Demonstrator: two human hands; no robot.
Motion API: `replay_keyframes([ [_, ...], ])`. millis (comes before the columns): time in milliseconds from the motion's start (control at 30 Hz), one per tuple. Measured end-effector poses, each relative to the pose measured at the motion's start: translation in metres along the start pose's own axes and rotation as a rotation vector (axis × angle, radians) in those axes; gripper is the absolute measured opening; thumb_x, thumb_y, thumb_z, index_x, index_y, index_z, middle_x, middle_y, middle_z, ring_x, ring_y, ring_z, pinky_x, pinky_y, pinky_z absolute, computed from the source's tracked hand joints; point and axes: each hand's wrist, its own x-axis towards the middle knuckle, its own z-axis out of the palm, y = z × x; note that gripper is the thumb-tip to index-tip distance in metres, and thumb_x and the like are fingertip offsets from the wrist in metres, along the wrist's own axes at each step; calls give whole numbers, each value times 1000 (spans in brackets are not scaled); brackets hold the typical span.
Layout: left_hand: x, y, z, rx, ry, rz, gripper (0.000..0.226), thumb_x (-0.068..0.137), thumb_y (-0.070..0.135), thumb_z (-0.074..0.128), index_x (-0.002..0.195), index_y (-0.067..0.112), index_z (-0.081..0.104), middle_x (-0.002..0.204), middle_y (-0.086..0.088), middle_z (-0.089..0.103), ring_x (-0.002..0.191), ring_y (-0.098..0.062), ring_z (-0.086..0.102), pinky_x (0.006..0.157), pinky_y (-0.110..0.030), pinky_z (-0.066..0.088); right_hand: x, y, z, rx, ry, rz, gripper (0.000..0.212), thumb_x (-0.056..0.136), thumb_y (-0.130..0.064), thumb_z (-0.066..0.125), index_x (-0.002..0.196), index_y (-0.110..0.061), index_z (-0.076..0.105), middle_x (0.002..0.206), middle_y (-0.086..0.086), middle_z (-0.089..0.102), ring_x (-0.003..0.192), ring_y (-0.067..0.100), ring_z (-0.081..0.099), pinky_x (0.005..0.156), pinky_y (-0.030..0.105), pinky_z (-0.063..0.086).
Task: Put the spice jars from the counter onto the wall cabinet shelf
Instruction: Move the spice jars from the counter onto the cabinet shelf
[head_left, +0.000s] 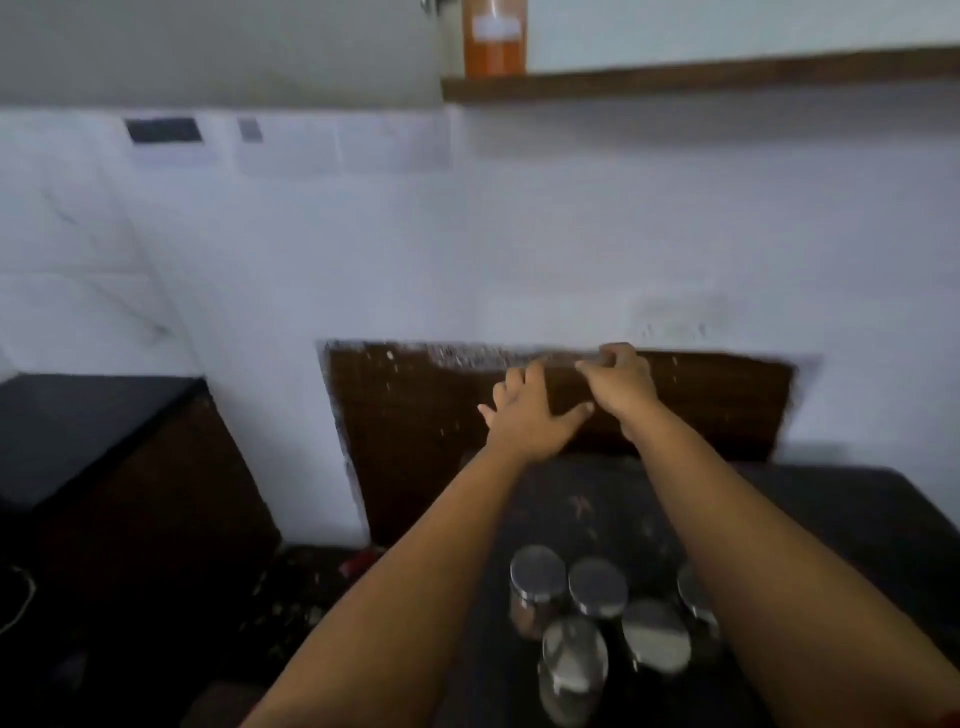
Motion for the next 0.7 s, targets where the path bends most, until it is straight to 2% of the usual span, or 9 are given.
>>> replay_keyframes([
  [67, -30, -31, 40, 21, -95, -34, 76, 85, 58, 58, 147, 26, 26, 150, -4, 31, 141, -33, 22, 113, -67, 8, -26, 54, 5, -74, -41, 59, 47, 92, -32, 61, 136, -23, 46, 143, 7, 40, 121, 27, 50, 82, 29, 41],
  [167, -67, -65, 83, -18, -197, -105, 69, 86, 54, 60, 143, 25, 33, 147, -4, 37, 140, -32, 23, 113, -65, 8, -59, 123, 1, -160, -43, 190, 40, 93, -26, 58, 133, -22, 50, 139, 7, 47, 114, 26, 54, 85, 34, 47],
  [267, -96, -80, 114, -40, -261, -89, 65, 86, 50, 62, 139, 24, 36, 143, -5, 40, 136, -30, 28, 114, -59, 18, -82, 167, -8, -282, -5, 241, 37, 92, -22, 57, 128, -21, 53, 136, 10, 50, 119, 29, 52, 99, 40, 45],
  [400, -121, -94, 138, -90, -254, -70, 64, 84, 45, 66, 138, 21, 39, 138, -4, 42, 130, -26, 34, 105, -47, 37, -106, 195, -13, -444, 69, 222, 41, 89, -19, 58, 129, -21, 52, 137, 13, 46, 127, 33, 43, 106, 44, 38],
  [467, -125, -101, 143, -115, -262, -82, 63, 84, 41, 67, 136, 20, 40, 137, -4, 42, 131, -25, 33, 105, -44, 37, -116, 201, -11, -558, -74, 149, 56, 86, -20, 61, 139, -18, 42, 143, 12, 40, 136, 32, 30, 110, 42, 31],
  [567, -131, -108, 147, -154, -267, -103, 56, 83, 35, 68, 130, 17, 44, 131, -6, 45, 127, -27, 33, 104, -39, 34, -130, 213, 0, -898, -455, 70, 90, 81, -32, 68, 153, -13, 16, 159, 7, 19, 149, 28, 3, 119, 43, 13],
  [633, -132, -109, 149, -168, -265, -90, 54, 83, 34, 68, 129, 16, 45, 129, -6, 47, 125, -26, 35, 102, -36, 33, -137, 223, 5, -1060, -508, 21, 101, 76, -36, 75, 153, -12, 14, 160, 8, 17, 149, 28, 7, 120, 44, 13],
  [700, -131, -107, 152, -157, -268, -65, 57, 81, 40, 67, 130, 19, 46, 130, -4, 48, 126, -24, 38, 103, -39, 36, -142, 228, 3, -1067, -419, -55, 88, 75, -35, 76, 147, -15, 29, 151, 7, 32, 140, 27, 27, 114, 39, 27],
])
